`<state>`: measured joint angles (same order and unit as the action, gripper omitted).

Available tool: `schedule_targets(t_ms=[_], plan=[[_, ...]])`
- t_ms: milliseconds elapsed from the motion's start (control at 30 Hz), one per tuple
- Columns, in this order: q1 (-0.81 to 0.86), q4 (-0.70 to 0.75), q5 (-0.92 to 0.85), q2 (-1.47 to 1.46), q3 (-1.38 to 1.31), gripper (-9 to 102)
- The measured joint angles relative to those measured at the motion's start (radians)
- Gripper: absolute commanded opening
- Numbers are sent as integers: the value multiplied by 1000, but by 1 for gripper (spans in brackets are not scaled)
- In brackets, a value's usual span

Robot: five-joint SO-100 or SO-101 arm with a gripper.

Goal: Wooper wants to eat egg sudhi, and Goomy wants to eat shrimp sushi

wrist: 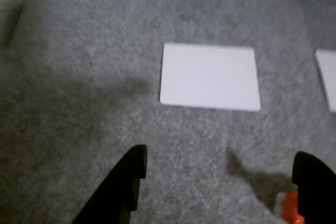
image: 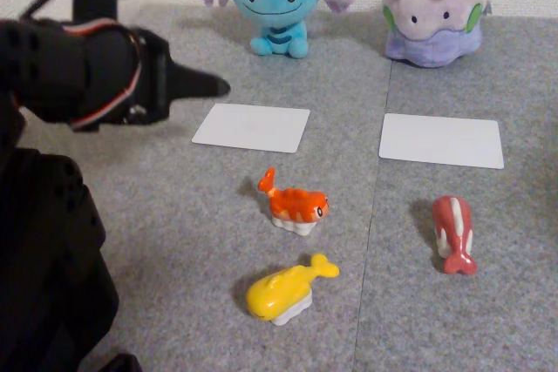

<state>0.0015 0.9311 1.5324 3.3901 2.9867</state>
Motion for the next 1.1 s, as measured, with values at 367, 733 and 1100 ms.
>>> schedule_targets(t_ms=[367, 733, 1100], plan=[[25, 252, -192, 0, -222, 33], [285, 279, -445, -279, -330, 33], [333, 575, -457, -746, -730, 32]])
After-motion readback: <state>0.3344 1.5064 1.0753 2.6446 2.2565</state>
